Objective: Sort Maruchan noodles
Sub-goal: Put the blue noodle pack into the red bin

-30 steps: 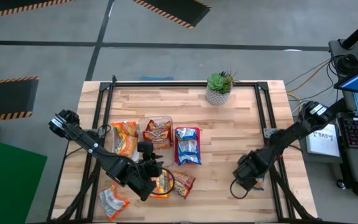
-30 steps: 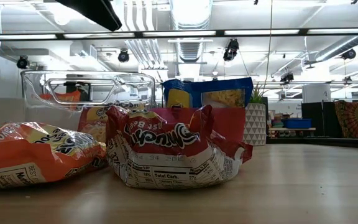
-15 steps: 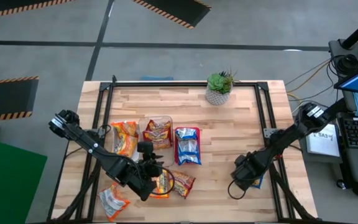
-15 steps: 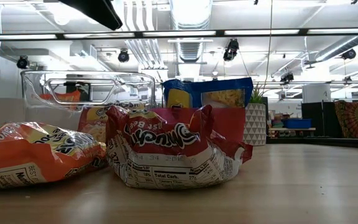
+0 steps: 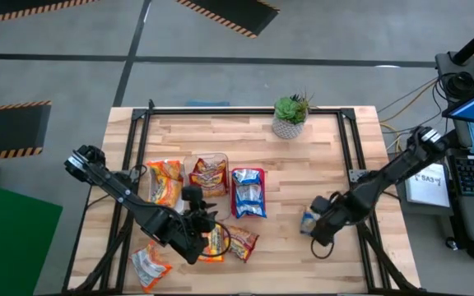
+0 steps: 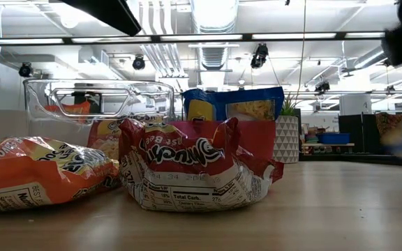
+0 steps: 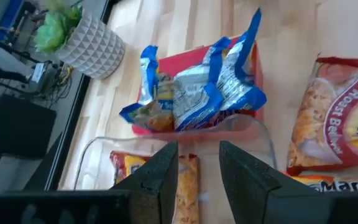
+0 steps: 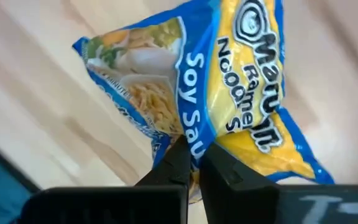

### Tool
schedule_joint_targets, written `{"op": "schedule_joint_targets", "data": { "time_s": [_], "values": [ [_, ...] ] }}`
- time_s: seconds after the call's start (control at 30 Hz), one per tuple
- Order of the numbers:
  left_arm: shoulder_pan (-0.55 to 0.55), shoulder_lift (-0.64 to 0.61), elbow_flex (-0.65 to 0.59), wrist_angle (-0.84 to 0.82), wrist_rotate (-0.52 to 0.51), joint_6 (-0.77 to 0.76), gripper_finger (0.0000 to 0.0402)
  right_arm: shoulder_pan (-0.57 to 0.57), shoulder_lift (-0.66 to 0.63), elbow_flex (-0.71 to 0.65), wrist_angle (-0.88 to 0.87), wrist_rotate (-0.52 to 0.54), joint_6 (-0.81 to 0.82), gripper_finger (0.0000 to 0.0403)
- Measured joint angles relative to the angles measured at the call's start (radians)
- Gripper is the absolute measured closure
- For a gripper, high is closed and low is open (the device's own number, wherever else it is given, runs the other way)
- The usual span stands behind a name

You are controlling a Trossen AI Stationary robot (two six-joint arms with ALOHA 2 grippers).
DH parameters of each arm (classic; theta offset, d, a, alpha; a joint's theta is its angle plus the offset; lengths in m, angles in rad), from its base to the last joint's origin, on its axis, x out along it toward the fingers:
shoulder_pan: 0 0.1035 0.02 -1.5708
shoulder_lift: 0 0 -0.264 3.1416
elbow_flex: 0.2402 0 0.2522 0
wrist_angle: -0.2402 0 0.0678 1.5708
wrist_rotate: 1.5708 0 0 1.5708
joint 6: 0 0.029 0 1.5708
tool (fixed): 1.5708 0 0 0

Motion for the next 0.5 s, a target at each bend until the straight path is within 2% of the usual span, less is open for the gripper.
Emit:
{"op": "schedule_joint_targets", "data": {
  "time_s": [0.23, 0.37, 0.5],
  "values": [
    [0.002, 0.000, -0.052, 0.183, 0.003, 0.140, 0.0302, 0.000, -0.166, 0.000, 0.093, 0.357, -0.189, 0.0394],
    [0.010, 0.000, -0.089, 0.331, 0.004, 0.224, 0.0302, 0.000, -0.202, 0.000, 0.164, 0.651, -0.343, 0.0394],
    [0.033, 0.000, -0.136, 0.505, 0.004, 0.286, 0.0302, -0.001, -0.179, 0.000, 0.235, 0.958, -0.501, 0.0394]
  ]
}}
